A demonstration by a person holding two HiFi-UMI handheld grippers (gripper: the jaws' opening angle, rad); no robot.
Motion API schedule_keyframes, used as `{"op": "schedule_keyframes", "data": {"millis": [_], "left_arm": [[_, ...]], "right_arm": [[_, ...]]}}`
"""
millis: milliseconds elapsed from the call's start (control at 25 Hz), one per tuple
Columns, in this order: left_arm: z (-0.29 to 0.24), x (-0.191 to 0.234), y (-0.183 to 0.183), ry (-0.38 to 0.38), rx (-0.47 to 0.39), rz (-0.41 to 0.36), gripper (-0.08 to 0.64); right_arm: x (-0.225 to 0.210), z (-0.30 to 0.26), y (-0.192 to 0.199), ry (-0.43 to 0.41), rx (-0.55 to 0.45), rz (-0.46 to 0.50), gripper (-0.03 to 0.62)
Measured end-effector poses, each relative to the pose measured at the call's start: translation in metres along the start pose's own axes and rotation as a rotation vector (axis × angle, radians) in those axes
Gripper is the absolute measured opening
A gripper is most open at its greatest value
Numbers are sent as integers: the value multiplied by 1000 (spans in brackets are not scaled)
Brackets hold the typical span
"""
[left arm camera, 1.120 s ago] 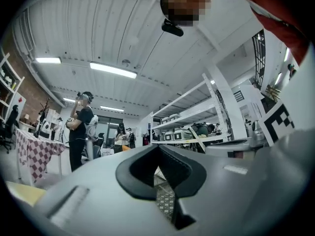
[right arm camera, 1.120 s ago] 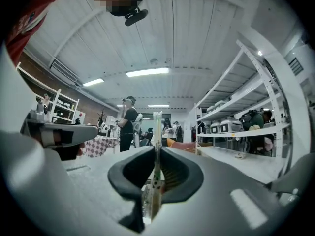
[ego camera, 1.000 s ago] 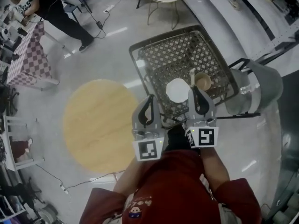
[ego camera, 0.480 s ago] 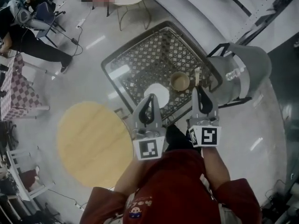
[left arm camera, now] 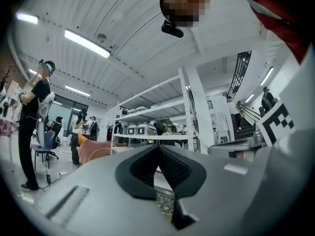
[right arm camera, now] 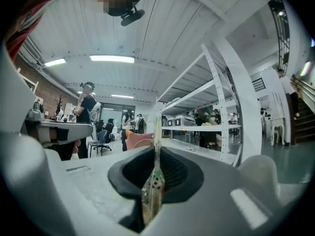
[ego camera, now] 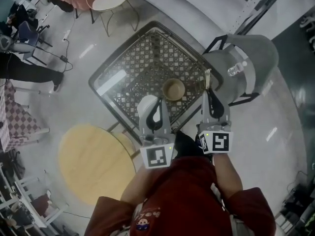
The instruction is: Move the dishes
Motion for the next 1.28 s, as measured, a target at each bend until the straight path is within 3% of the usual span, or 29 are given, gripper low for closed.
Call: {"op": "schedule_keyframes", "data": {"millis": [400,680,920,1280], "left_arm": [[-35,-6,22,26,72,12,6],[-63,-8,64,21,96,-5,6],[-71,-7,57,18,129,-14,6],[-86,-11,77,10,179,-11,6]], "right_arm": [[-26,-37,40,19,142,-33,38],[-50,-84,114,27,320,-81,38],[-57,-101,136,42,470,-101,38],[-64,-121,210,1,726,-153,38]]}}
Point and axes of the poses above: the fingertips, and each gripper's own axes: z backward along the fingers, x to its left, y out of its underside, the point moved 9 cm from there along z, backward along the fingers, and after that the axes turned 3 degrees about -x, right-handed, at the moved point
